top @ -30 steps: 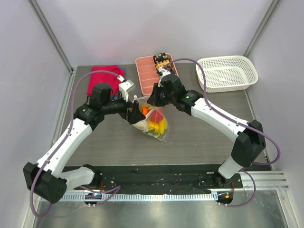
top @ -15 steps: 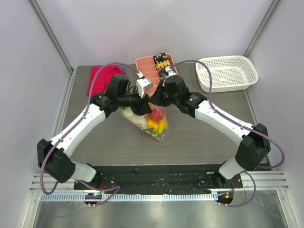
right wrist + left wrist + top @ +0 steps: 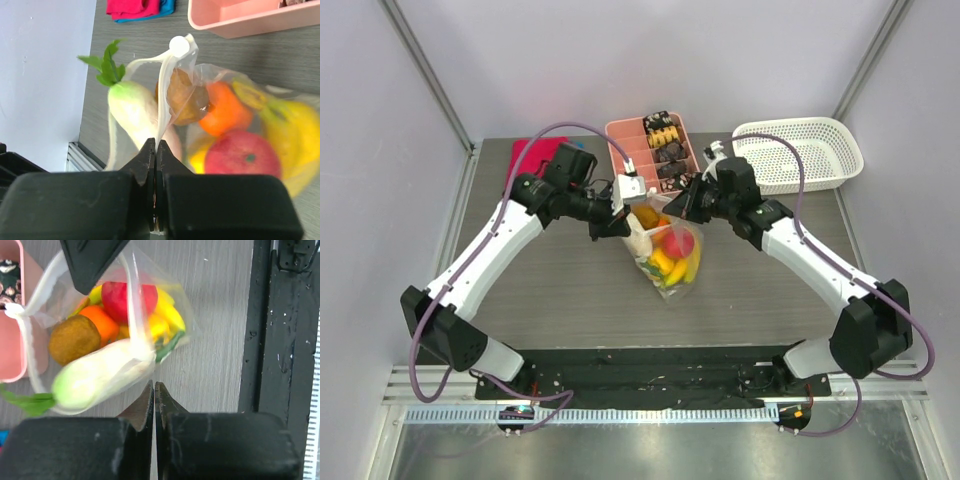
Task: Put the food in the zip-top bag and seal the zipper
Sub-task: Pick up the zipper food storage bag at the center of the board.
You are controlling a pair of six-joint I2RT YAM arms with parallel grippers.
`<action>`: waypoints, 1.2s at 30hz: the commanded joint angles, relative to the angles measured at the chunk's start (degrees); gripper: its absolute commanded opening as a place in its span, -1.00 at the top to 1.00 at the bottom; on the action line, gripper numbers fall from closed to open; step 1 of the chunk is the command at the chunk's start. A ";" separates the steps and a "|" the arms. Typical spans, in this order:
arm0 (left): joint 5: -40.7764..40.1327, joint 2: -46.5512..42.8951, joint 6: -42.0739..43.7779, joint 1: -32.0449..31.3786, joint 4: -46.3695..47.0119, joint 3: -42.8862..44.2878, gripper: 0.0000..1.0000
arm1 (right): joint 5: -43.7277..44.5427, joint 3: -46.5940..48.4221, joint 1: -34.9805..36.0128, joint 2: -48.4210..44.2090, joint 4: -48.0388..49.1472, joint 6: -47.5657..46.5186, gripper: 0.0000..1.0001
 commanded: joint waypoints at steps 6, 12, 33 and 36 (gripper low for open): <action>0.78 0.00 -15.54 -4.39 13.28 -0.87 -0.91 | -3.51 -5.39 -1.05 -7.31 7.67 2.28 0.98; -1.09 6.93 -26.12 -7.49 19.71 -0.53 -1.00 | -2.10 -6.09 -0.96 -8.46 8.11 2.99 0.98; 0.84 10.73 2.40 -8.99 -5.40 13.53 1.00 | -8.85 -8.11 -7.09 -11.97 7.76 -0.77 -0.56; 0.31 9.06 18.21 -9.07 -13.57 14.41 1.00 | -18.34 -8.73 -13.67 -12.59 8.11 -4.12 -0.90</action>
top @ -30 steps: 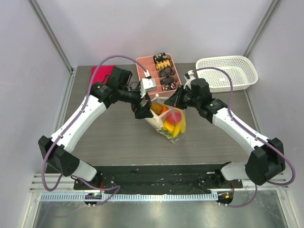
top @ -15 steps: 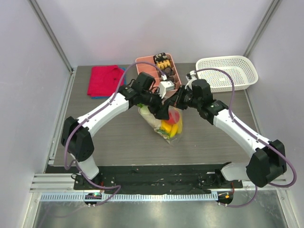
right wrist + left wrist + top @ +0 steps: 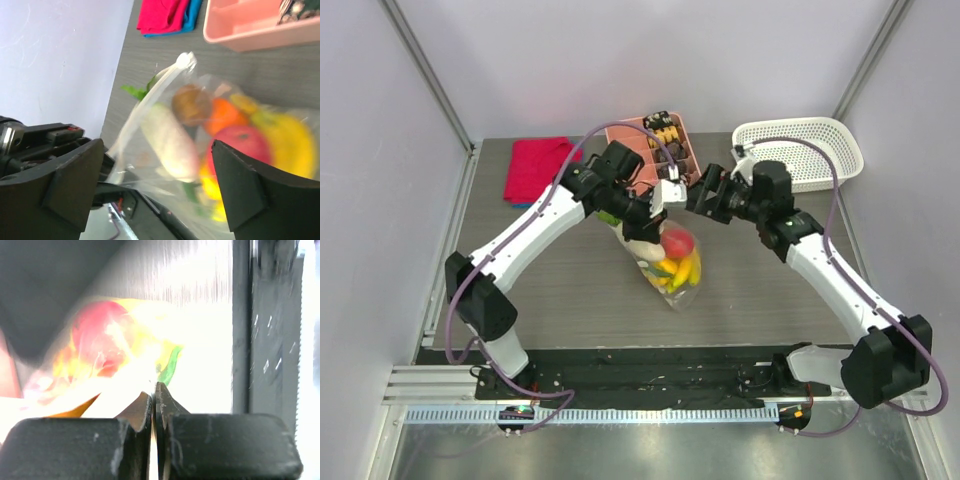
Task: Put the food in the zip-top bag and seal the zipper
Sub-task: Pick up the zipper food storage bag at the center of the board.
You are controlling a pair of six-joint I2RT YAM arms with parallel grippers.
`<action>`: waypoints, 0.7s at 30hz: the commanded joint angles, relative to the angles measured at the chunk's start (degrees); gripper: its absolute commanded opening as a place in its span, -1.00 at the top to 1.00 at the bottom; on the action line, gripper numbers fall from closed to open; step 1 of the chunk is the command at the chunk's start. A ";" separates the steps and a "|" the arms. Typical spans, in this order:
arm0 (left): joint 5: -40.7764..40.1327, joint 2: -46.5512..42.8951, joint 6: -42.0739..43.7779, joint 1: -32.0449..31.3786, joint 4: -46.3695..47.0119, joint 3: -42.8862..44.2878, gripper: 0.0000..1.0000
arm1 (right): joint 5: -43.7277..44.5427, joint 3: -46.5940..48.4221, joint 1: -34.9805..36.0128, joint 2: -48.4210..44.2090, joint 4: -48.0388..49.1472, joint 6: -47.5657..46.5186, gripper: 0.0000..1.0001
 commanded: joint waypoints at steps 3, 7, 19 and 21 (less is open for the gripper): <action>0.42 -6.95 35.95 -0.09 -18.55 2.00 1.00 | -24.75 -1.93 -12.78 -2.05 6.04 -10.71 -0.89; 1.11 -9.33 52.44 -0.09 -22.68 0.76 1.00 | -36.12 -1.50 -18.24 2.59 5.27 -22.62 -0.86; 2.88 -24.80 78.34 -2.55 -18.03 -16.73 1.00 | -45.19 -9.22 -10.61 5.95 17.00 -41.92 -0.82; 2.88 -24.97 77.30 -2.81 -18.12 -16.73 1.00 | -45.27 -10.37 -8.49 5.69 17.82 -42.09 -0.78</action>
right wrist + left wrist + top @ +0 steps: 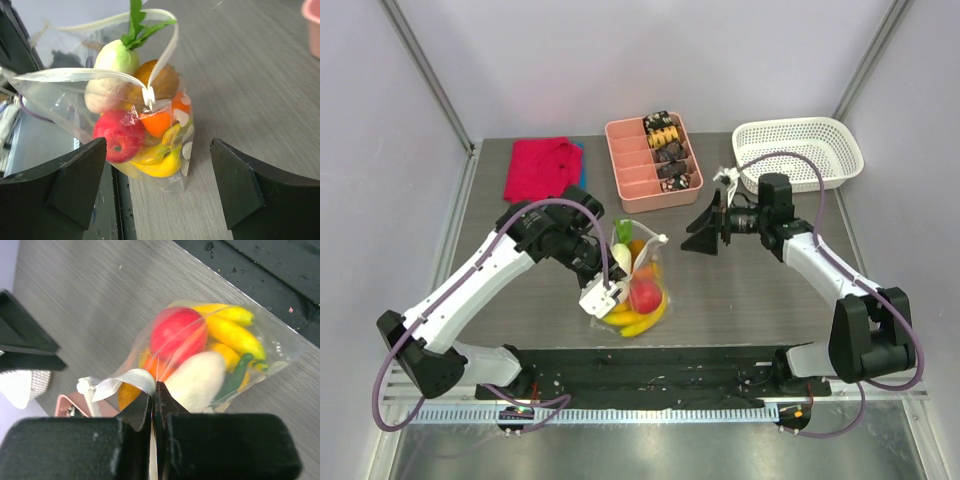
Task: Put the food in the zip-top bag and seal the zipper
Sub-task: Pick up the zipper food storage bag at the center of the board.
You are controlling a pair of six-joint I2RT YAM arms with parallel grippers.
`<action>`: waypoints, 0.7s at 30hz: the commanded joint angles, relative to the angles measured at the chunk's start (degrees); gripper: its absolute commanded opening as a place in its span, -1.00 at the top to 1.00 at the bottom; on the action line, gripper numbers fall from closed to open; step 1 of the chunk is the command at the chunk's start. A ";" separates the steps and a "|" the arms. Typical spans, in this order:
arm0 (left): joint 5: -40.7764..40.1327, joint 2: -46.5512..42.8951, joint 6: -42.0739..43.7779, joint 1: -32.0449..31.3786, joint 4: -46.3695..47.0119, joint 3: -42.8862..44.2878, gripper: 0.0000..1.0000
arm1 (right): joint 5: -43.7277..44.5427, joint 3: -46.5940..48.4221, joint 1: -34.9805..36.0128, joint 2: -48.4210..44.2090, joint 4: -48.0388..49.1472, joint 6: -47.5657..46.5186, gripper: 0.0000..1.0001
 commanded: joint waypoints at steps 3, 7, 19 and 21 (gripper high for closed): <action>2.33 -2.11 7.20 -1.22 1.50 -0.58 1.00 | -1.58 -4.28 6.62 -2.40 11.77 -4.17 -0.78; 2.77 -3.43 7.55 -2.10 2.65 -1.90 1.00 | 3.17 -6.05 10.58 -1.11 19.87 -1.44 -0.79; 2.94 -5.01 2.90 -2.28 5.19 -2.95 1.00 | 5.37 -4.12 13.75 2.16 25.77 1.29 0.97; 1.98 -5.71 -1.38 -2.28 6.33 -4.35 1.00 | 5.54 -1.93 13.58 0.94 19.37 -3.17 0.97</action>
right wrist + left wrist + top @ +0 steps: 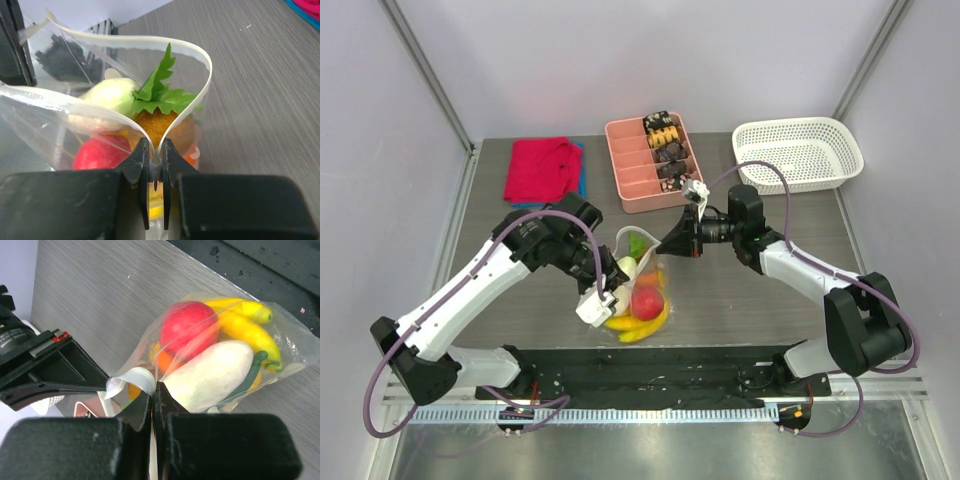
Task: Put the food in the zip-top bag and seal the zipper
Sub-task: Pick up the zipper food storage bag at the center of the board.
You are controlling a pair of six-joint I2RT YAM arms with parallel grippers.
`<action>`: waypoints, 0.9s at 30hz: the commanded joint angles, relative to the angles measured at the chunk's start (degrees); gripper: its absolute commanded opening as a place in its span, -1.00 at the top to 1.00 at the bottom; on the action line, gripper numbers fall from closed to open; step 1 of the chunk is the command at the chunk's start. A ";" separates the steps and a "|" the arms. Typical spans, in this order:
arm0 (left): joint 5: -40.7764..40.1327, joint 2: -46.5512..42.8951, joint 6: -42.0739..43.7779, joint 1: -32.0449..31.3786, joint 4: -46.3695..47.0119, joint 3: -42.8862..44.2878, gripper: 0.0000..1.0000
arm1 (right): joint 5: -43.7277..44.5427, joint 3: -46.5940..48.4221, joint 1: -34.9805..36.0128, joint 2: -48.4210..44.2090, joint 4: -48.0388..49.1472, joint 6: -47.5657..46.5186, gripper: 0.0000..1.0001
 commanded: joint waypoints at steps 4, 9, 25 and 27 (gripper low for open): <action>-2.79 -6.95 -29.41 -0.13 16.64 -6.39 0.64 | -2.57 6.46 -0.59 -4.94 -7.15 -9.91 0.97; -8.70 -12.76 -50.05 5.13 26.85 -10.53 -0.47 | -3.81 9.45 -0.59 -7.40 -12.96 -14.85 0.97; -6.50 5.15 -73.65 8.75 32.85 4.24 -0.40 | -2.40 9.63 0.64 -14.08 -33.71 -45.26 0.98; -6.41 5.86 -70.57 7.00 34.60 2.84 -0.43 | -2.75 9.72 0.73 -14.61 -33.80 -45.71 0.98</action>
